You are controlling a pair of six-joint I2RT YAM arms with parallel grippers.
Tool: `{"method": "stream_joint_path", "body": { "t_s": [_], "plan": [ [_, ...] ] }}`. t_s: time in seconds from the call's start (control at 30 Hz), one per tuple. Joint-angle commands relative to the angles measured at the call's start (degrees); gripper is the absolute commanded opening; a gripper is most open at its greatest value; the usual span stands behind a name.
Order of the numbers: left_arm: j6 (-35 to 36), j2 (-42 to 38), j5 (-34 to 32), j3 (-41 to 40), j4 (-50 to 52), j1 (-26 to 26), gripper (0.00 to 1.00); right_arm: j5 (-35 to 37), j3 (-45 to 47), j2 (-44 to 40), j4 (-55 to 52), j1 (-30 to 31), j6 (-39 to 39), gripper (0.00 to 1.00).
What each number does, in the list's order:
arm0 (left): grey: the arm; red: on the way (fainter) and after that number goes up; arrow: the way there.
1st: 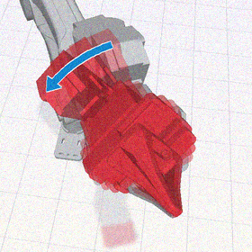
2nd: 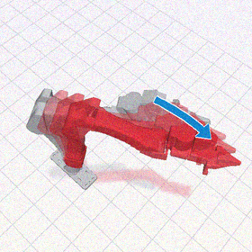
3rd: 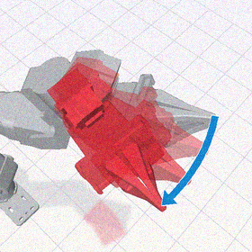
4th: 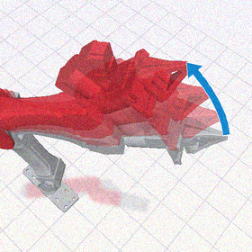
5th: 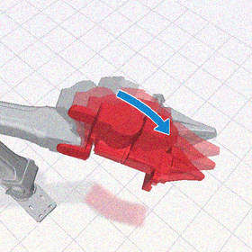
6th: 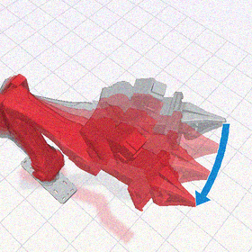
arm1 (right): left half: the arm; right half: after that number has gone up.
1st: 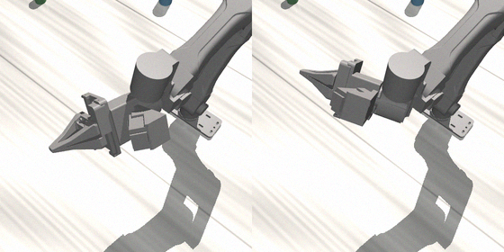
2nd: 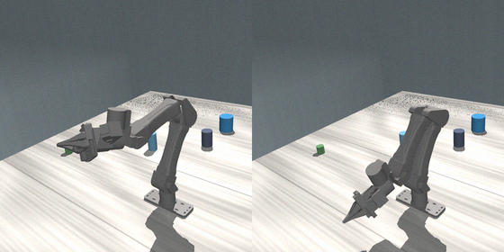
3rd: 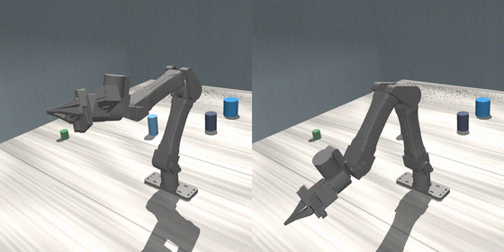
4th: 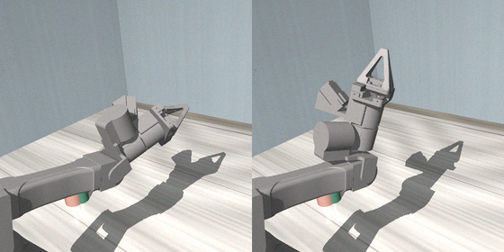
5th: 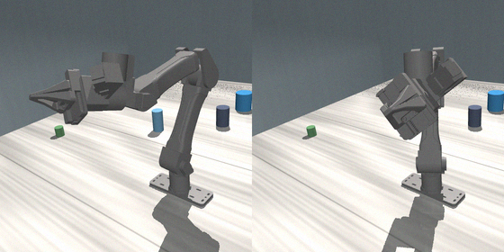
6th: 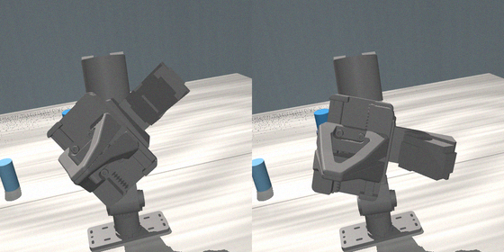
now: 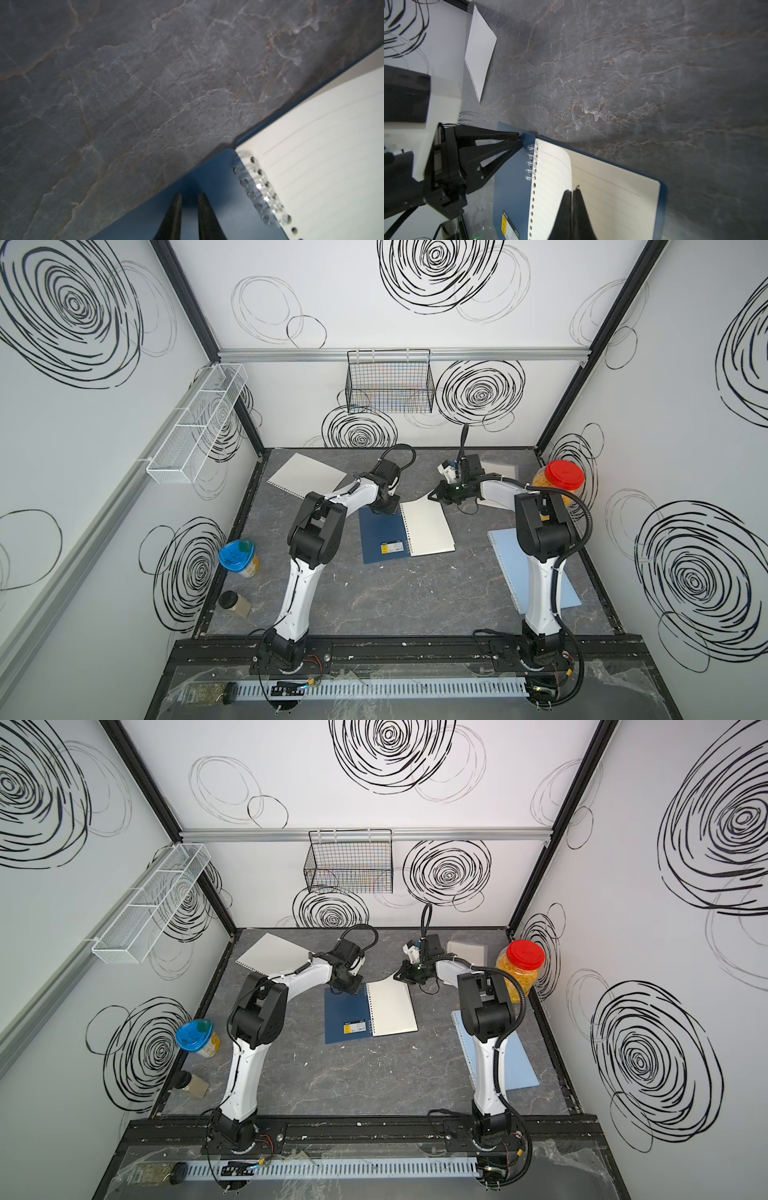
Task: Tear off pages from different notebooks
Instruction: Tear off the paper from the notebook.
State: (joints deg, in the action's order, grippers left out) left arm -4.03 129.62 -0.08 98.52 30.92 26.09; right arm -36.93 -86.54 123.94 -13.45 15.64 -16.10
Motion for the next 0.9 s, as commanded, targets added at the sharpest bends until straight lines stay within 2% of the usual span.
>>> {"method": "stream_joint_path", "body": {
  "t_s": [0.0,0.17,0.23,0.33,0.37,0.43,0.57,0.7,0.87],
  "plan": [
    [0.25,3.26,-1.86,-0.36,3.96,-0.13,0.17,1.96,-1.67,-0.59,-2.28,1.71,3.06,0.00],
    [-0.33,3.76,-1.86,-0.74,4.10,-0.09,0.10,5.72,0.51,-6.92,-0.45,7.34,10.38,0.00],
    [-0.87,4.05,-2.09,-1.11,3.82,-0.15,0.08,4.25,4.58,-11.42,1.83,11.47,18.20,0.00],
    [-1.79,4.26,-2.11,-2.08,2.96,-0.18,0.07,-3.55,13.05,-19.13,3.98,17.81,33.41,0.00],
    [-1.98,4.32,-2.04,-2.17,2.86,-0.23,0.07,-4.59,15.51,-20.79,5.81,19.01,35.44,0.00],
    [-2.25,4.35,-1.91,-2.69,2.36,-0.40,0.07,-6.19,18.01,-22.63,9.47,19.60,35.01,0.00],
    [-2.25,4.07,-1.47,-3.11,1.87,-0.79,0.06,-7.06,15.57,-21.39,6.41,18.60,32.57,0.00],
    [-2.12,3.41,-1.16,-3.41,1.74,-1.19,0.06,-5.81,16.23,-21.75,7.28,18.90,31.14,0.00],
    [-1.86,1.69,0.19,-3.51,1.27,-2.11,0.07,-0.68,19.48,-23.43,11.40,18.66,25.73,0.00]
  ]
}}
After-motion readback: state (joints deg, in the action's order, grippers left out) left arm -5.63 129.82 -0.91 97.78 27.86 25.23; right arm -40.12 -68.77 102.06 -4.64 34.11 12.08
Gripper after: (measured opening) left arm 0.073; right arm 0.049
